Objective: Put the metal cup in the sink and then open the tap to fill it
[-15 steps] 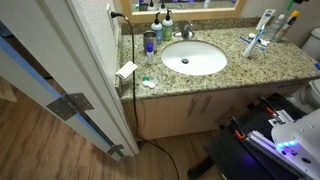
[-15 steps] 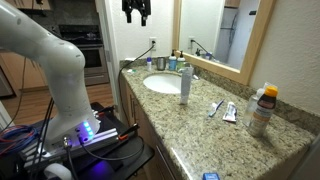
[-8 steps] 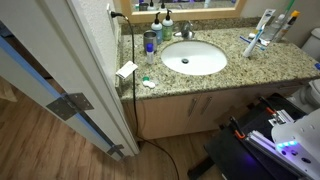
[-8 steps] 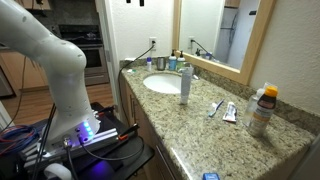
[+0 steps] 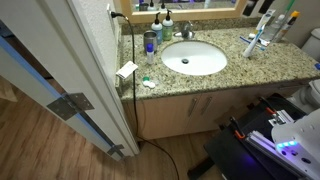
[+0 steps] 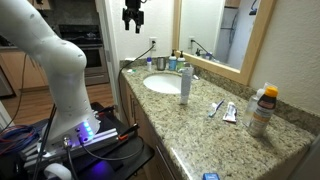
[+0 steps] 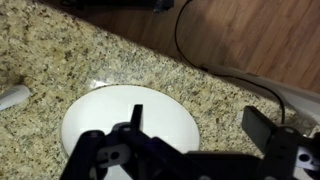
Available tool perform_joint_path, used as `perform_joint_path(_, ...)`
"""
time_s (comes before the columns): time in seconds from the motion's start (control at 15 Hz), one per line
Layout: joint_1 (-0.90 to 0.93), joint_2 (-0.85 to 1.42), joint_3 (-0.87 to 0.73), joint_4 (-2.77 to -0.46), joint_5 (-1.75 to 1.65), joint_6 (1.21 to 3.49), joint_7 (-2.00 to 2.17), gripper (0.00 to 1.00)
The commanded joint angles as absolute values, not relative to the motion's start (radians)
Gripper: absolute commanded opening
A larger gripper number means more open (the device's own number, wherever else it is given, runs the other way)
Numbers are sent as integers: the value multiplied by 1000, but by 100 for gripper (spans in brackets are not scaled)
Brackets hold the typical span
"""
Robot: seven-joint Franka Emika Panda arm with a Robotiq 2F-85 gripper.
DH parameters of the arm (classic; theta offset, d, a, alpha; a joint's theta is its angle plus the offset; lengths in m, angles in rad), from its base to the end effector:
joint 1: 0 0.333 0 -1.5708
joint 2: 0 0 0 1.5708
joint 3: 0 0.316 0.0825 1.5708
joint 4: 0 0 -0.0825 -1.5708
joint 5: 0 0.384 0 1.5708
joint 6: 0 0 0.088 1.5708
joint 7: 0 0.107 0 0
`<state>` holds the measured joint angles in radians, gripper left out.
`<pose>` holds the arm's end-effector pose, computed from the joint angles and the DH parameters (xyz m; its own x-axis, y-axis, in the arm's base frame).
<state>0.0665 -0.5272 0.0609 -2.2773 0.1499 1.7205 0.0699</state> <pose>0.3848 0.0667 0.5509 0.9989 0.0264 -0.0394 0.0217 -0.9932 -0.1141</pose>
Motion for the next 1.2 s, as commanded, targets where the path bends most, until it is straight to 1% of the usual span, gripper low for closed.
perform_joint_path(0.0, 82, -363, 95, -2224, 235, 1850, 146, 100)
perform_joint_path(0.07, 74, -439, 99, -2285, 188, 1830, 133, 100)
perform_joint_path(0.33, 75, -323, 114, -2234, 182, 1847, 173, 100)
perform_joint_path(0.4, 63, -263, 149, -2246, 133, 1920, 261, 100)
perform_joint_path(0.6, 73, -111, 184, -2210, 161, 2108, 488, 100)
perform_joint_path(0.73, 72, 21, 179, -2114, 149, 2215, 595, 100)
perform_joint_path(0.87, 85, 111, 160, -1994, 169, 2230, 690, 100)
perform_joint_path(0.93, 100, 11, 157, -2133, 160, 2244, 623, 100)
perform_joint_path(1.0, 102, 49, 150, -2093, 160, 2244, 633, 100)
perform_joint_path(1.13, 104, 55, 148, -2094, 160, 2244, 631, 100)
